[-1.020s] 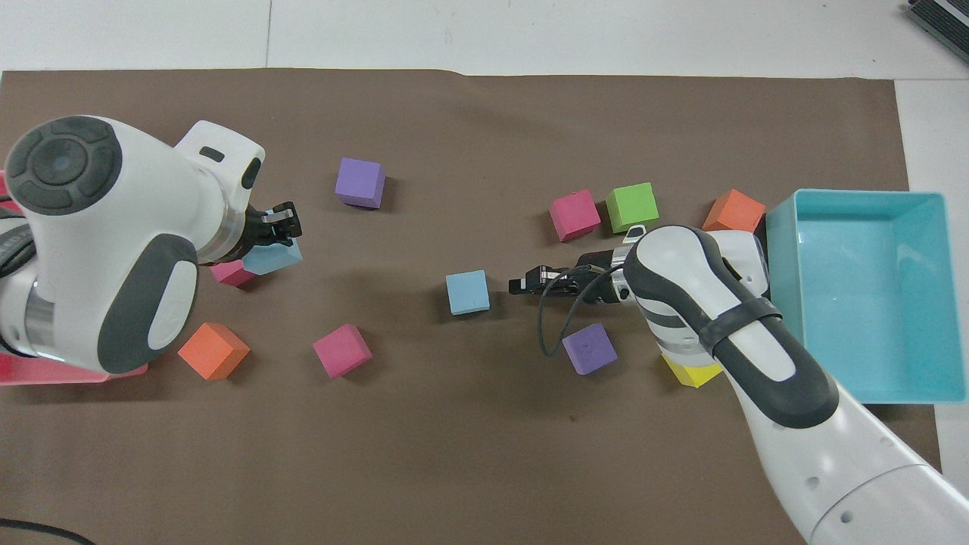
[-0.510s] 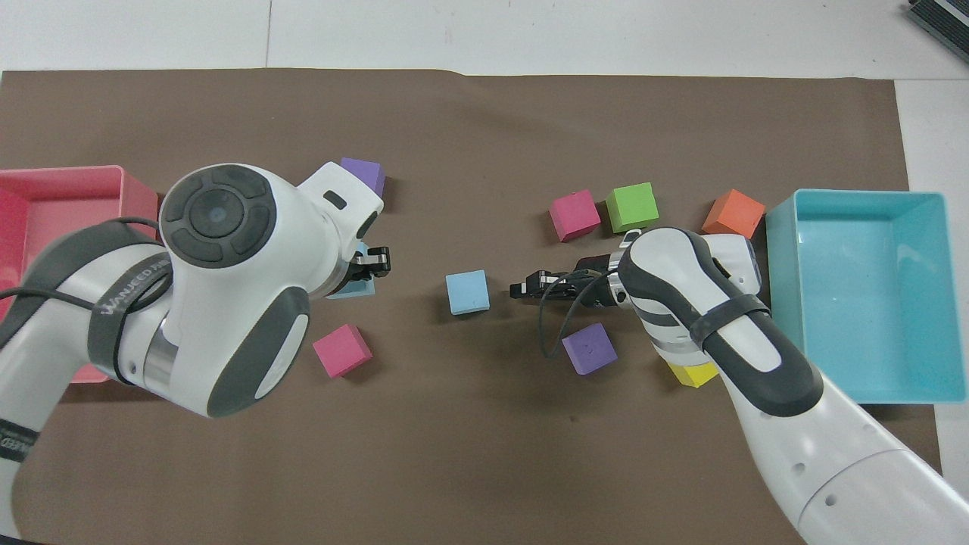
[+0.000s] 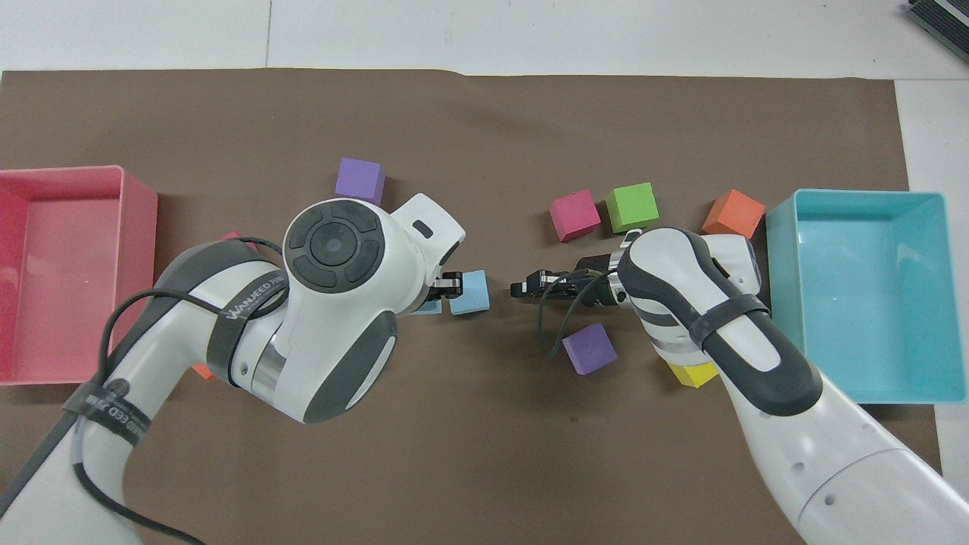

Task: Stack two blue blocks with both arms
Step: 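Carry the held blue cube with the left gripper over the center cube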

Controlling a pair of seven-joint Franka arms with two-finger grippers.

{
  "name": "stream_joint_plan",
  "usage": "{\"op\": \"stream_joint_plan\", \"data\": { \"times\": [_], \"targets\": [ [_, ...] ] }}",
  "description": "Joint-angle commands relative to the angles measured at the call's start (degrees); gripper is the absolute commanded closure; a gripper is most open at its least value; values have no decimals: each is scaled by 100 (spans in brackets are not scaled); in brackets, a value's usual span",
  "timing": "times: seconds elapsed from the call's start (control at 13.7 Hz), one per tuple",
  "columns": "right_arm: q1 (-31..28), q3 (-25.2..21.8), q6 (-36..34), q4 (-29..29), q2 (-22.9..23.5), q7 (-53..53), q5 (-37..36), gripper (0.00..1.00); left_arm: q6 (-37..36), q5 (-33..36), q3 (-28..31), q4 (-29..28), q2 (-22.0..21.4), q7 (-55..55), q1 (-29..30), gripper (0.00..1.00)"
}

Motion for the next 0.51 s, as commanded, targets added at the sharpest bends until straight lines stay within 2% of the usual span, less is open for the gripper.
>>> {"op": "stream_joint_plan", "data": {
  "times": [0.0, 0.29, 0.44],
  "targets": [
    [-8, 30, 107, -8, 9, -231, 217, 100, 298, -40, 107, 387, 458, -599, -419, 100],
    [-8, 30, 107, -8, 9, -231, 217, 100, 361, -14, 107, 432, 565, -1084, -465, 100],
    [-8, 30, 107, -8, 17, -231, 217, 100, 405, 21, 107, 633, 802, -1340, -597, 100]
  ]
}}
